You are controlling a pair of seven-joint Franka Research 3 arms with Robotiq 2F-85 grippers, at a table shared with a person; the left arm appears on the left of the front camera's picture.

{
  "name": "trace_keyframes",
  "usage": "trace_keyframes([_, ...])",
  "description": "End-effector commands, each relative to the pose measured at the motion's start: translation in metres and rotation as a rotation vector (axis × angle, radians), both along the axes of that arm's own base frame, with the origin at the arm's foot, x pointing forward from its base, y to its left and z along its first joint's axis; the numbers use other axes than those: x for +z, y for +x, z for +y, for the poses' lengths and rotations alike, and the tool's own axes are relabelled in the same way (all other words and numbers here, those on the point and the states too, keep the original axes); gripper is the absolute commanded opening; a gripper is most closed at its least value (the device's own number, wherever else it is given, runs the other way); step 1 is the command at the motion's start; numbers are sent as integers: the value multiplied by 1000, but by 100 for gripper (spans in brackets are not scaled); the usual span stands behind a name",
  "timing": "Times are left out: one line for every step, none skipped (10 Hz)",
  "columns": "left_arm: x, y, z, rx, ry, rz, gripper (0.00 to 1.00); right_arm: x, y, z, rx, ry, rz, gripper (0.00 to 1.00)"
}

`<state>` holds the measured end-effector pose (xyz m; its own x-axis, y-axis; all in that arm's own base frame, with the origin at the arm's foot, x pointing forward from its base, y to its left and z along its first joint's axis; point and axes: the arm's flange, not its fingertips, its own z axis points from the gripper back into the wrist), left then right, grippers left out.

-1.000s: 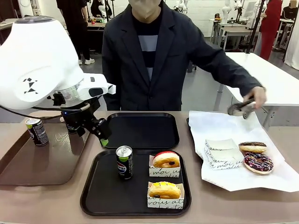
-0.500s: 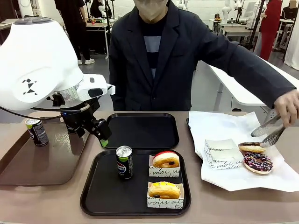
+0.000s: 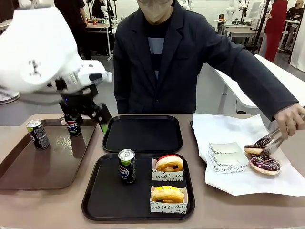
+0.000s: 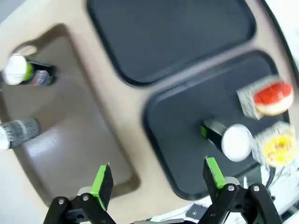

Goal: Set up donuts and drinks on trays.
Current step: Pick up one Pepsi coke from the Handle tray and place it on the Flat Tray without a Pepsi coke.

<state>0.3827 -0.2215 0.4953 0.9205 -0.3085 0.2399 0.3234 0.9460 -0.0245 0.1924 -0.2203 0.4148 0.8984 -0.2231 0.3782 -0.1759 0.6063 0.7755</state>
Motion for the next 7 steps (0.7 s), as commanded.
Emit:
trace_keyframes([22, 71, 47, 243, -31, 52, 100, 1, 2, -1, 1, 17, -30, 100])
trace_keyframes([23, 97, 82, 342, -59, 98, 100, 1, 2, -1, 1, 17, -30, 100])
trace_keyframes([23, 116, 110, 399, -83, 148, 100, 1, 2, -1, 1, 17, -30, 100])
trace_keyframes([20, 133, 137, 427, -60, 186, 100, 1, 2, -1, 1, 17, -30, 100])
trace_keyframes([10, 141, 161, 468, -36, 202, 100, 1, 2, -1, 1, 17, -30, 100])
trace_keyframes([-3, 143, 185, 517, -16, 220, 100, 1, 2, -1, 1, 17, -30, 100])
trace_keyframes([-13, 151, 204, 560, 10, 219, 100, 1, 2, -1, 1, 17, -30, 100])
